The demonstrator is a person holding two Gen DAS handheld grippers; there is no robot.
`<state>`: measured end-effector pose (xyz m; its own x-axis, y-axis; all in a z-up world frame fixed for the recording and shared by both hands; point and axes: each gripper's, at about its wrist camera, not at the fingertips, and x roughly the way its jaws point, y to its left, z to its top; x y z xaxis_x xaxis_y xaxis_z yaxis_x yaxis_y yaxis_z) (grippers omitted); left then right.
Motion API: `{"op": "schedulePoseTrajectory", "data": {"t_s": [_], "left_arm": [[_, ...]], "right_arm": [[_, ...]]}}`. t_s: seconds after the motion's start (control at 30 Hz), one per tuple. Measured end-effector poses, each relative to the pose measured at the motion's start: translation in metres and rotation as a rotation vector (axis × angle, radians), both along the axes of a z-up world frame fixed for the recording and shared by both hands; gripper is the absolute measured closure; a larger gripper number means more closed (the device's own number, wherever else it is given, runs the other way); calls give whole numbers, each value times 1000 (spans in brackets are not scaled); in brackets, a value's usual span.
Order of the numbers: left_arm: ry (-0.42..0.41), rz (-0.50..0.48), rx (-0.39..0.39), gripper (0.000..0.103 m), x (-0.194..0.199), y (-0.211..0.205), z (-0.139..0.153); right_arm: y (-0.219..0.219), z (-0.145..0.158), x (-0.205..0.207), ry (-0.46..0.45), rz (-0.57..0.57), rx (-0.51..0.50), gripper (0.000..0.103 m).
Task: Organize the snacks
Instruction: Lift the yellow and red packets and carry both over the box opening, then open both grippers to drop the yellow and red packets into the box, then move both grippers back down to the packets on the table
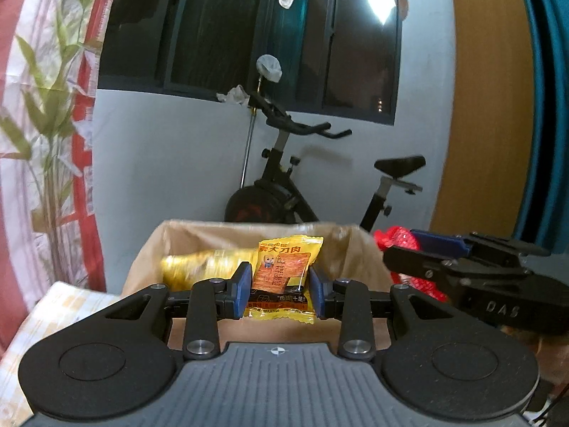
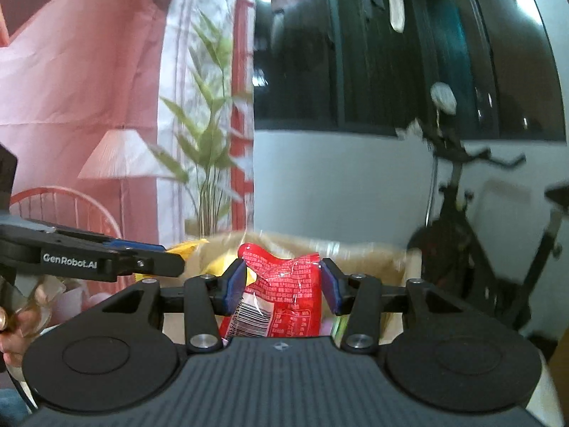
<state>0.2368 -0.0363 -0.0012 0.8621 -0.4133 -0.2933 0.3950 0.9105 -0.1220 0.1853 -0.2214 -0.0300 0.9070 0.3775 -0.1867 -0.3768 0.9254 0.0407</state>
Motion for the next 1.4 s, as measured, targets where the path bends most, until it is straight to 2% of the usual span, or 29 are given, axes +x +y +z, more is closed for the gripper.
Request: {"op": "schedulePoseTrajectory", "data": {"t_s": [0.17, 0.47, 0.53, 0.57, 0.6, 0.67, 0.73, 0.8, 0.87, 1.13, 1.4], "left_arm": [[20, 9, 16, 66, 40, -22, 3], [82, -5, 90, 66, 69, -40, -18], [98, 8, 93, 61, 72, -38, -23], [104, 12, 82, 52, 72, -35, -24], [105, 15, 71, 44, 71, -32, -25], [100, 18, 65, 39, 67, -27, -25], [95, 30, 87, 38, 62, -24, -22], [88, 41, 103, 34, 56, -21, -19], [86, 45, 101, 31, 52, -15, -15], [89, 39, 101, 31, 25, 9, -8], [109, 39, 79, 31, -11, 33, -15]], "right_arm": [[-5, 2, 44, -7, -15, -31, 55], [-17, -25, 70, 59, -39, -65, 54], [-20, -30, 72, 85, -67, -78, 53], [-21, -32, 72, 100, -78, -84, 51], [-22, -33, 72, 112, -88, -89, 51], [-24, -33, 70, 127, -91, -91, 47], [-25, -32, 65, 132, -96, -92, 38], [-27, -29, 60, 132, -103, -91, 35], [-30, -27, 54, 135, -107, -81, 27], [-34, -24, 26, 171, -146, -11, 9], [-16, -29, -4, 198, -171, 11, 2]]}}
